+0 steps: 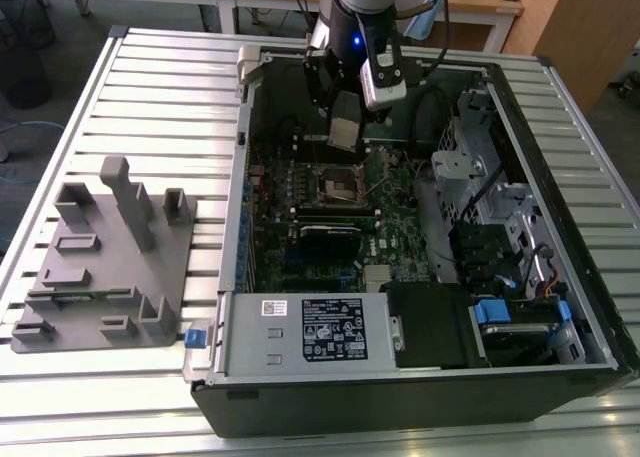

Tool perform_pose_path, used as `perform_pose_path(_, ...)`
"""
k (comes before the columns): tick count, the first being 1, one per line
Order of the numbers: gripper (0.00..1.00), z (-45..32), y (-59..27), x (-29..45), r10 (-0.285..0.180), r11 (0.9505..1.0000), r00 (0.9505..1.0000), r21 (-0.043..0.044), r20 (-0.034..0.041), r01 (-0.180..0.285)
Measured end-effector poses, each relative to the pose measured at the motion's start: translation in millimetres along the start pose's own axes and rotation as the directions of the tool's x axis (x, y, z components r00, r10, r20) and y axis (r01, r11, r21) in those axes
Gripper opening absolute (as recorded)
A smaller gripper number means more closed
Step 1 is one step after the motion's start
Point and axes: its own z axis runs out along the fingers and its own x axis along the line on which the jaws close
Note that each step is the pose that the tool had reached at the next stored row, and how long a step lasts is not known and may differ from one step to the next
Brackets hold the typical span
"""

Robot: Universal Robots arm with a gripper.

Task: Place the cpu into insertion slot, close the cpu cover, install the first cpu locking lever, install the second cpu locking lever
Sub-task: 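Place the cpu into insertion slot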

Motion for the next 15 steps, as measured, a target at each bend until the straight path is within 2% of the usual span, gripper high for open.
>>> perform_pose_path(5,0.54,0.0,0.0,0.0,0.005,1.0,1.0,-0.0001,0.0005,-0.005)
perform_pose_path(10,0.54,0.3,0.0,0.0,0.059,0.9983,0.9983,-0.0005,0.0051,-0.059)
perform_pose_path(15,0.54,0.3,0.0,0.0,0.061,0.9982,0.9982,-0.0006,0.0053,-0.061)
